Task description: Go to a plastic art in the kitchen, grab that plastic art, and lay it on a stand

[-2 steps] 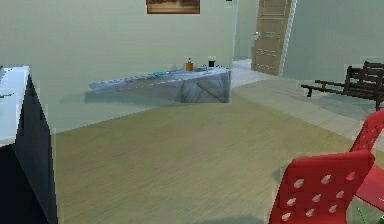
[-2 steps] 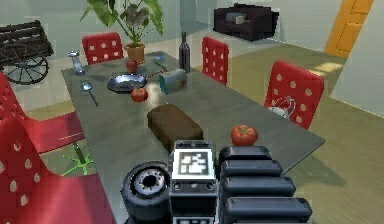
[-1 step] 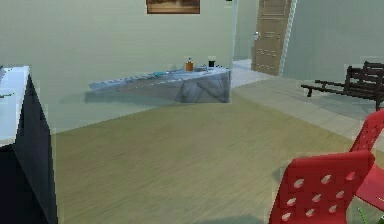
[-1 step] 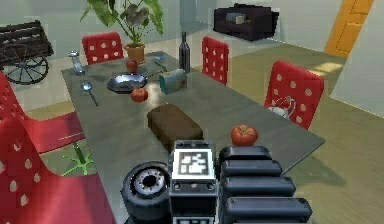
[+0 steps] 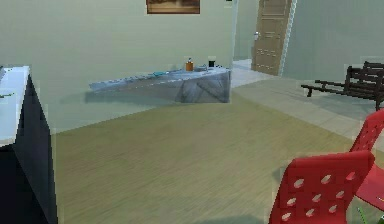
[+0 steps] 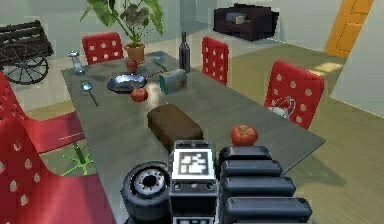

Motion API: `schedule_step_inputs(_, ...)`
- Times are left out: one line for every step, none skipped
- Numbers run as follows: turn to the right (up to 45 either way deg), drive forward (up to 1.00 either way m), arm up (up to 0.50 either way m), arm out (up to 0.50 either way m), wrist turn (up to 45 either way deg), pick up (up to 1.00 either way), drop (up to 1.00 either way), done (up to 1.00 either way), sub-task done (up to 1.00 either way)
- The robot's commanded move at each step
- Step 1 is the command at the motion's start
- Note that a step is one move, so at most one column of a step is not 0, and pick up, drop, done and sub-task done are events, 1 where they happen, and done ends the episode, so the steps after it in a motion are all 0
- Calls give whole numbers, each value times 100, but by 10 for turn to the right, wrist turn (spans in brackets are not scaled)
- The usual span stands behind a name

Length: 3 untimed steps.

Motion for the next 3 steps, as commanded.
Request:
schedule_step_inputs(450,0,0,0,0,0,0,0,0)
schedule_step_inputs(-450,0,0,0,0,0,0,0,0)
schedule_step_inputs(450,0,0,0,0,0,0,0,0)
